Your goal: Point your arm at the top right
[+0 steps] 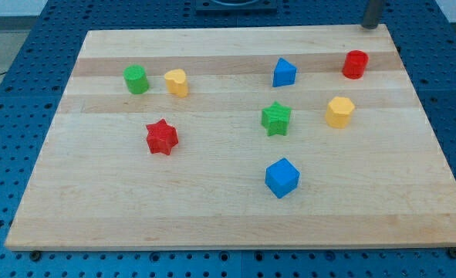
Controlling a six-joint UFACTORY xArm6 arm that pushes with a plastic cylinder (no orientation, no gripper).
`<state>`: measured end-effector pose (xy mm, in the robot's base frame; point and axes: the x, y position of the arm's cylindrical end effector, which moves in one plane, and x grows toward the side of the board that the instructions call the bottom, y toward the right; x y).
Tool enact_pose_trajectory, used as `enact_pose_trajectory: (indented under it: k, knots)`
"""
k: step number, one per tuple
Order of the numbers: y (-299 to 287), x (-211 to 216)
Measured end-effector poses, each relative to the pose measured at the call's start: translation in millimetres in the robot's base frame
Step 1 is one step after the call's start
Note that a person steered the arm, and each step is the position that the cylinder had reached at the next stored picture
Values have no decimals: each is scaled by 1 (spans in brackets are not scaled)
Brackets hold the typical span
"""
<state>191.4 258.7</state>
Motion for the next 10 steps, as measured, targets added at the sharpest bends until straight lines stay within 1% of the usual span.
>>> enact_pose_trajectory:
  k: [1, 2, 3, 4, 5, 6, 7, 8, 10]
  knots:
    - [-35, 0]
    - [-88, 0]
    - [-13, 1]
    - [29, 1]
    - [-85, 2]
    - [-105, 20]
    - [-97, 79]
    - [-100, 28]
    - [-98, 61]
